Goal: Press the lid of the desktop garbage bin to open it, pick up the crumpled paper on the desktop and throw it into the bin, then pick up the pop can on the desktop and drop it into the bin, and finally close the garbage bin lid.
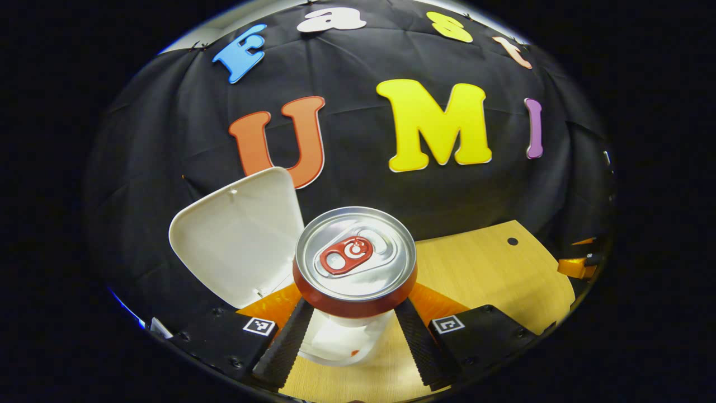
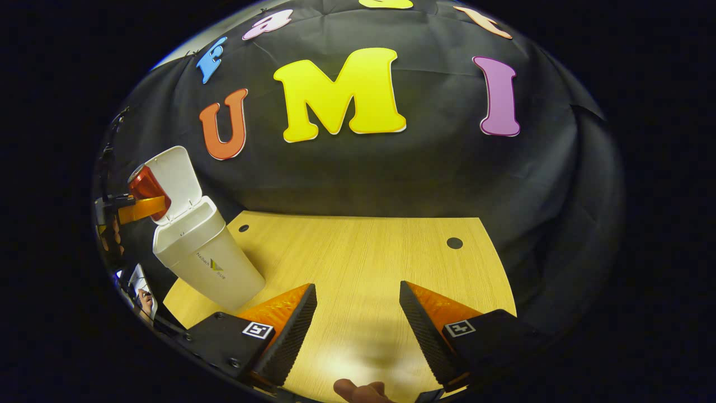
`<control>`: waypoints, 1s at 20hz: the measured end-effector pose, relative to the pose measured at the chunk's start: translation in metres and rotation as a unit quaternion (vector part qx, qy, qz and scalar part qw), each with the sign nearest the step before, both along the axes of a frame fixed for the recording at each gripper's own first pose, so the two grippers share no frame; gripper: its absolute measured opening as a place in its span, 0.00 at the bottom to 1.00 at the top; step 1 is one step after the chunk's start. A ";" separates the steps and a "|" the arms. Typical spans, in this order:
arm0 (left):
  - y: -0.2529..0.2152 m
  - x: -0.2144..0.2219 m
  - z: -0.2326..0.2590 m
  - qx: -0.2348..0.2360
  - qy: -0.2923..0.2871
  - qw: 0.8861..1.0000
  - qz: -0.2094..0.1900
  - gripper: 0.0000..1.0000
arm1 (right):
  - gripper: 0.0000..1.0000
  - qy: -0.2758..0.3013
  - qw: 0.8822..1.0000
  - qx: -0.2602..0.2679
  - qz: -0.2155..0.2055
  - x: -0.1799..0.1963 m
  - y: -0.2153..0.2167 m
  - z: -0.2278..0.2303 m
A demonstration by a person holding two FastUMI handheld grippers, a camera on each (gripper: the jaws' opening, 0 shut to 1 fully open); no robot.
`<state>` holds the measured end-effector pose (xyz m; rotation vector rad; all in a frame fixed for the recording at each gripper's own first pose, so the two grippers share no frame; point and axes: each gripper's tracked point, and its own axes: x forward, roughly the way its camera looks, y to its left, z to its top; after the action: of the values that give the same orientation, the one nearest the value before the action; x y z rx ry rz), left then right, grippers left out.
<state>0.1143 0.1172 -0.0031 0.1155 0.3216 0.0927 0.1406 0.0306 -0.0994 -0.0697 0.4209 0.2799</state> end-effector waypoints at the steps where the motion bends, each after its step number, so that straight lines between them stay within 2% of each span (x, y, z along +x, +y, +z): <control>1: 0.010 0.007 -0.006 -0.008 0.009 1.000 0.011 0.86 | 0.94 0.004 1.000 -0.004 -0.002 -0.003 0.000 -0.004; 6: 0.040 0.025 -0.059 -0.051 0.067 0.995 0.049 0.87 | 0.95 0.024 0.999 -0.007 -0.025 -0.011 -0.003 -0.021; 9: 0.043 0.027 -0.065 -0.047 0.078 0.994 0.059 0.87 | 0.95 0.024 0.999 -0.022 -0.032 -0.013 -0.006 -0.026; 15: 0.032 0.023 -0.038 -0.017 0.047 0.997 0.060 0.88 | 0.95 0.031 0.998 -0.022 -0.042 -0.009 -0.007 -0.035; 18: 0.022 0.020 -0.011 -0.005 0.020 0.998 0.064 0.88 | 0.95 0.031 0.999 -0.022 -0.035 -0.007 -0.007 -0.037; 20: 0.020 0.012 0.014 0.004 0.001 0.997 0.073 0.92 | 0.95 0.032 0.999 -0.017 -0.029 -0.005 -0.005 -0.037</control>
<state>0.1268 0.1376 0.0110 0.0993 0.3324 0.2383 0.1351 0.0258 -0.1365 -0.0819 0.4908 0.2183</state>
